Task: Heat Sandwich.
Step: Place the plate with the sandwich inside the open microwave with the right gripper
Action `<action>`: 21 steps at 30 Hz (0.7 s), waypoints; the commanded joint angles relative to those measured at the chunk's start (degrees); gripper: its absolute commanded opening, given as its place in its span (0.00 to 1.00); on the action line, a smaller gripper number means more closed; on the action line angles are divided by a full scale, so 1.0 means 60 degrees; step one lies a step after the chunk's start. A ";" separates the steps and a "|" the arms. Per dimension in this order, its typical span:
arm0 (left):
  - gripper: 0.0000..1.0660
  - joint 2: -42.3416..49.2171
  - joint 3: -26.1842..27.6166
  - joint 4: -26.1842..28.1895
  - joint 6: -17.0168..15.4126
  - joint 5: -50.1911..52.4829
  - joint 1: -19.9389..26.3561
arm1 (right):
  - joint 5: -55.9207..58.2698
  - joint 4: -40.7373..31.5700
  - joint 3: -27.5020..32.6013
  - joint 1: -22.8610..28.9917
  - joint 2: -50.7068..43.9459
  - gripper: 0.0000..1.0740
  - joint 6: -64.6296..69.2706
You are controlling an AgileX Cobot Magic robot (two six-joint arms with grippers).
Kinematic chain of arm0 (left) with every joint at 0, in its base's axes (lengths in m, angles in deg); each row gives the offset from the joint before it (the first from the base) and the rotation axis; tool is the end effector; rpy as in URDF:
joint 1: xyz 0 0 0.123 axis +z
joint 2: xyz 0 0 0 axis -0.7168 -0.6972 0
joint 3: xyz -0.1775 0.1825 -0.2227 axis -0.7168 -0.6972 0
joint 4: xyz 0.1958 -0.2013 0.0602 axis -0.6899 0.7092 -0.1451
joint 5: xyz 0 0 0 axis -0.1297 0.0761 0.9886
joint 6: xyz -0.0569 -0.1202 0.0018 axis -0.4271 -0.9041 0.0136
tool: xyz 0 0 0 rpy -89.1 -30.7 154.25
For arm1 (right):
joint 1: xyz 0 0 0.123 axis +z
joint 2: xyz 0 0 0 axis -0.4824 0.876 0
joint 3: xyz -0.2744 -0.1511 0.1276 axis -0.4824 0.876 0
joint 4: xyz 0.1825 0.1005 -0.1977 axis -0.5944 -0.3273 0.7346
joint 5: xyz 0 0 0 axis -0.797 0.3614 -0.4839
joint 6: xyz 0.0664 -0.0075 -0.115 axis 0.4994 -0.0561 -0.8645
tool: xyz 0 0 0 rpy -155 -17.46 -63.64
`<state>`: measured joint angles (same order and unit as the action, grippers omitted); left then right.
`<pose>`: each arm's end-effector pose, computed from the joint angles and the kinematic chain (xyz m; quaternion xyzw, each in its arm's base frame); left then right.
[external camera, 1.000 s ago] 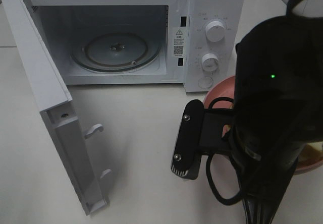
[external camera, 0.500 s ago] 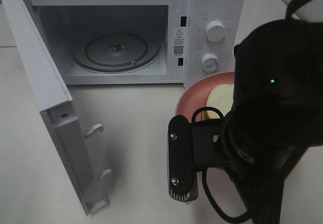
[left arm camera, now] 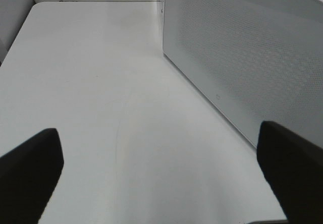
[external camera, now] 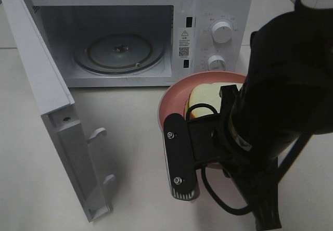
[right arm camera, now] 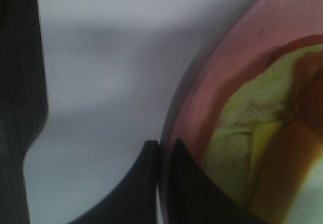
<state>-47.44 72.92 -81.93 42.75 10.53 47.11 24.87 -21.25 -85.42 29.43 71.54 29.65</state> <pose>0.0116 -0.0112 0.2787 0.0168 0.8433 -0.0282 0.5364 0.1897 0.2287 0.1942 -0.7300 0.6594 -0.1389 0.1139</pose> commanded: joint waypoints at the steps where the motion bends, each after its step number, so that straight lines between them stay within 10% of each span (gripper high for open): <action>1: 0.95 0.0248 -0.0029 0.0048 0.0029 0.0019 -0.0057 | -0.0544 -0.0258 0.0029 -0.0353 -0.0067 0.00 -0.1728; 21: 0.95 0.0248 -0.0029 0.0048 0.0029 0.0019 -0.0057 | -0.2206 -0.3151 0.0010 -0.2053 -0.0067 0.00 -0.7716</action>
<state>-47.44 72.92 -81.93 42.75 10.53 47.11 13.53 -38.84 -85.25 17.51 71.54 -12.97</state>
